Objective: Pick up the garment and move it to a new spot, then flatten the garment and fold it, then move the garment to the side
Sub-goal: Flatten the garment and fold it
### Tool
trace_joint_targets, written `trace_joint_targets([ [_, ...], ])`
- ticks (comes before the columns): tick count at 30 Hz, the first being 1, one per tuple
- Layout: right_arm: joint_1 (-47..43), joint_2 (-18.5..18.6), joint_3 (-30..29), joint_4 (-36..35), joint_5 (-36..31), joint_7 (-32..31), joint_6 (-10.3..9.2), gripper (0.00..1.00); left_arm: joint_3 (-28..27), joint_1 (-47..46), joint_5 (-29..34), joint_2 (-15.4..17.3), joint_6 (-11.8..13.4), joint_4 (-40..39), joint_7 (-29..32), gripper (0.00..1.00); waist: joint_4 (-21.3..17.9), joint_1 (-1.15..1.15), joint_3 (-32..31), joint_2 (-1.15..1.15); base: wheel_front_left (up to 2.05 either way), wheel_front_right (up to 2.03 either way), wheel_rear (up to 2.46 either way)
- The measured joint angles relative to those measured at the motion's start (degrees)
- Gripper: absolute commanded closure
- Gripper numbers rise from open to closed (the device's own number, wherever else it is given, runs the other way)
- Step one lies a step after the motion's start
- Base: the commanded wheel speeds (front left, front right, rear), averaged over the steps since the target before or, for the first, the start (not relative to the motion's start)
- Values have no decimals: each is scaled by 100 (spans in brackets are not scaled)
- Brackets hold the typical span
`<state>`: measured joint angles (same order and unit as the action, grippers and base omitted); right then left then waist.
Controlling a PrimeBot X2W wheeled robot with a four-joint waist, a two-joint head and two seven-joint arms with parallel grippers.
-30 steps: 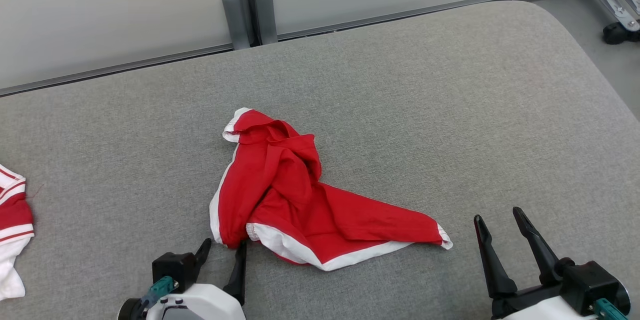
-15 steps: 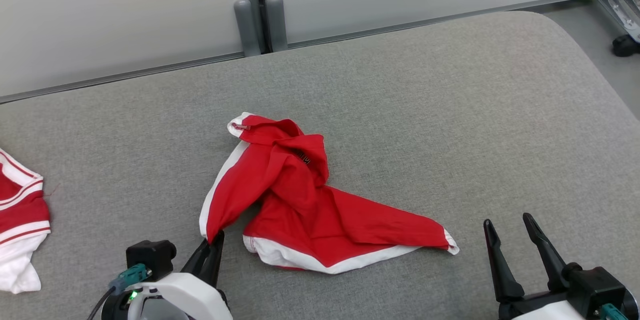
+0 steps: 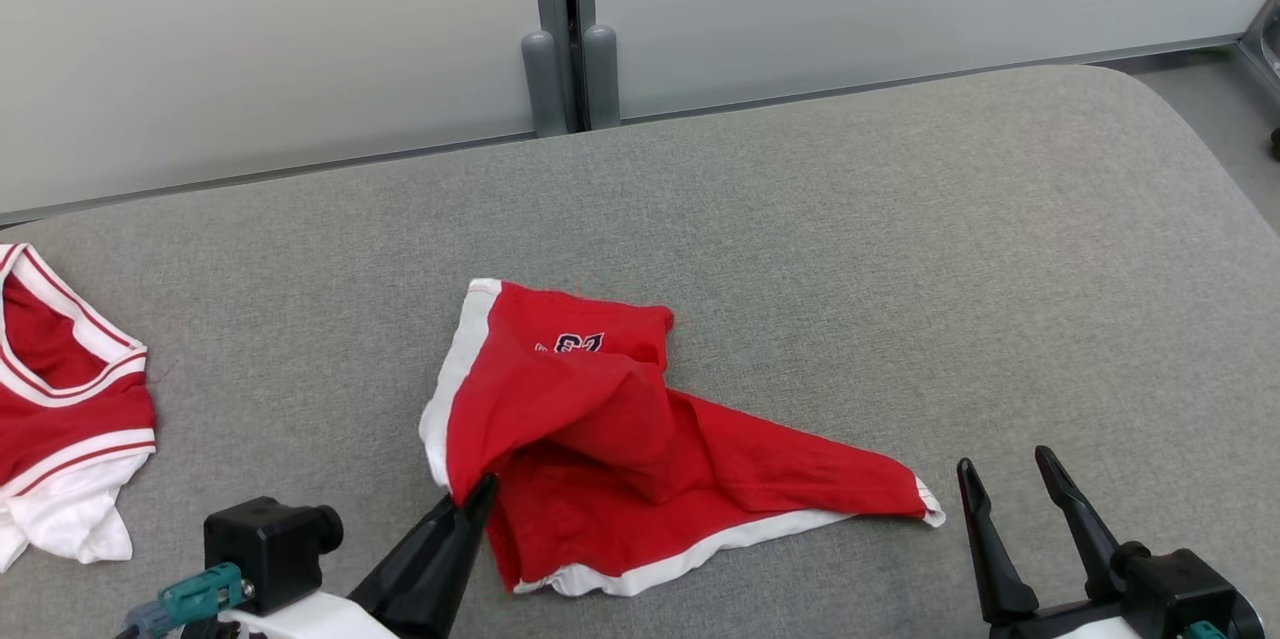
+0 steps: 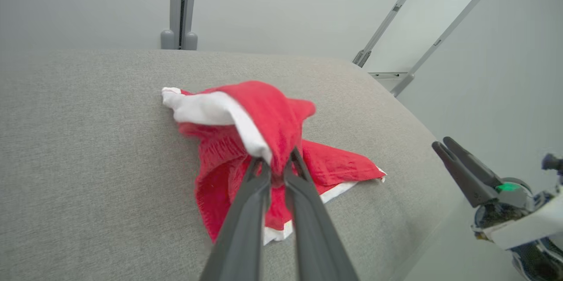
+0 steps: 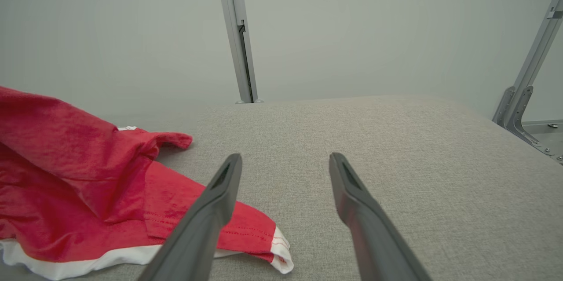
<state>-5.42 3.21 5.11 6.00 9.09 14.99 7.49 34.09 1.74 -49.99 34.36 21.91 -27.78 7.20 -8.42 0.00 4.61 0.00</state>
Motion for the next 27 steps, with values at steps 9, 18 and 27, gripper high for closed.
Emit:
trace_joint_targets([
  [9,226,29,164,41,37,1,0,0,-210,-816,-422,-113,-175,699,525,100,-126,0,188,0,0,0,0],
  [18,466,24,190,70,98,1,0,0,-345,-2338,-371,-647,-673,3684,325,0,-572,0,687,0,0,0,0],
  [27,350,2,29,77,97,1,0,0,-544,-1857,-325,-766,-624,4236,-476,0,-828,0,606,0,0,0,0],
])
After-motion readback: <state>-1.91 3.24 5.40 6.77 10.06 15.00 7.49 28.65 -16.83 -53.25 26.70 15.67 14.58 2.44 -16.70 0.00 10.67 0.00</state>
